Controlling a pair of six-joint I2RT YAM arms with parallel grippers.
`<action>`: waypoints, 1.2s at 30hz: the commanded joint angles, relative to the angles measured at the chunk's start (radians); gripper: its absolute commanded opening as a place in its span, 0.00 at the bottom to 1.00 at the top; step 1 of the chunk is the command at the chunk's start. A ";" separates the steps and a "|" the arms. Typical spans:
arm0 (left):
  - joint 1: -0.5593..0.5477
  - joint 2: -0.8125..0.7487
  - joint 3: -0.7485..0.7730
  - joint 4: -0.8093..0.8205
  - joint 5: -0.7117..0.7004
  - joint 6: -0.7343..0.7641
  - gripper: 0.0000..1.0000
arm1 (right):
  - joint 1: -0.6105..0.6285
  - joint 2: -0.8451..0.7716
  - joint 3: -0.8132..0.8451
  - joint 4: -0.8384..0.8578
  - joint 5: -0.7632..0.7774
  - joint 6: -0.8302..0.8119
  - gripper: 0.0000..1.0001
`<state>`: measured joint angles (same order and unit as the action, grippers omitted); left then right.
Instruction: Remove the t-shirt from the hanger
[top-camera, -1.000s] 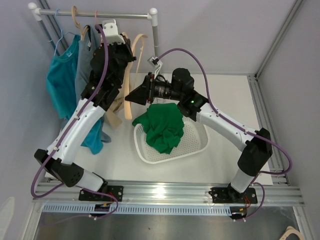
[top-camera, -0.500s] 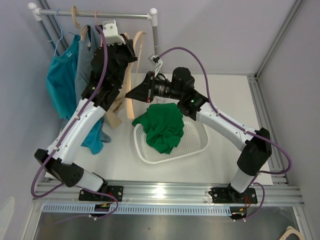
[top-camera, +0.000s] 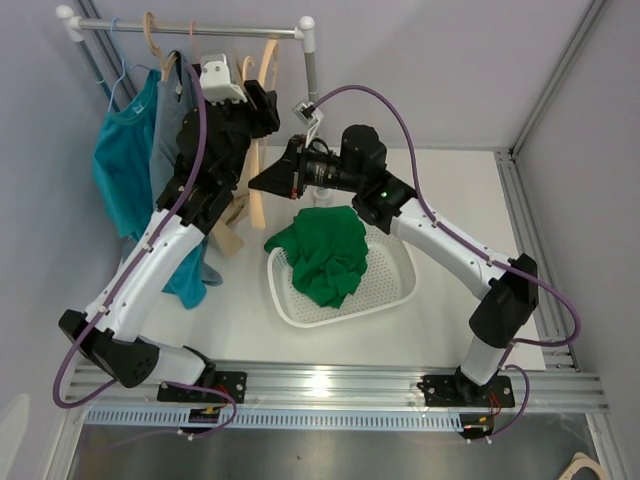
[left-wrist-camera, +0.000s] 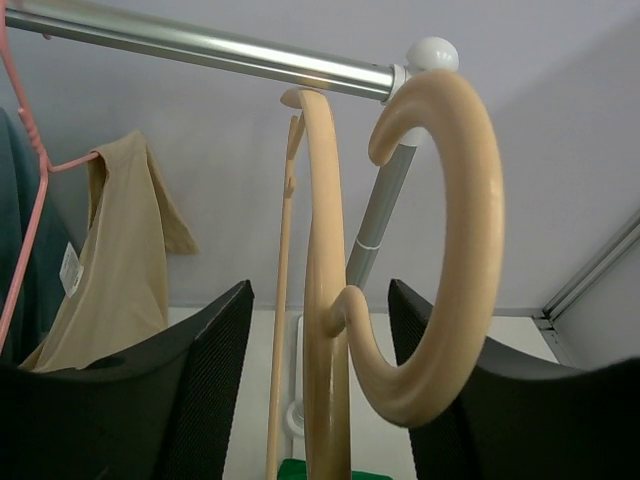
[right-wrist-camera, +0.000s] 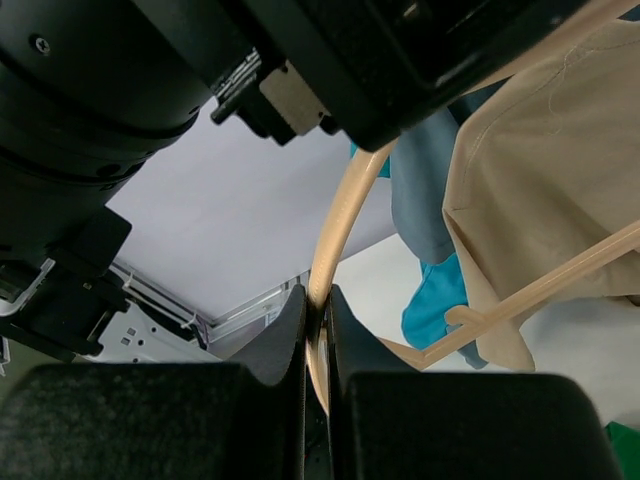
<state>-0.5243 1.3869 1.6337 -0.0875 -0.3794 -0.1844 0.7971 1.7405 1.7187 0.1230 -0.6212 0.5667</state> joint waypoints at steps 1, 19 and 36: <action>0.001 -0.031 -0.018 0.008 0.017 -0.017 0.59 | 0.004 -0.002 0.061 0.036 -0.011 -0.037 0.00; -0.008 -0.086 -0.143 0.019 0.047 -0.040 0.51 | -0.009 0.028 0.104 0.027 -0.003 -0.025 0.00; -0.011 0.042 0.044 -0.017 0.030 0.066 0.01 | -0.009 -0.082 -0.010 -0.031 0.129 -0.082 0.99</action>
<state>-0.5301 1.3808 1.5658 -0.1089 -0.3599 -0.1699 0.7876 1.7588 1.7329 0.1020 -0.5716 0.5297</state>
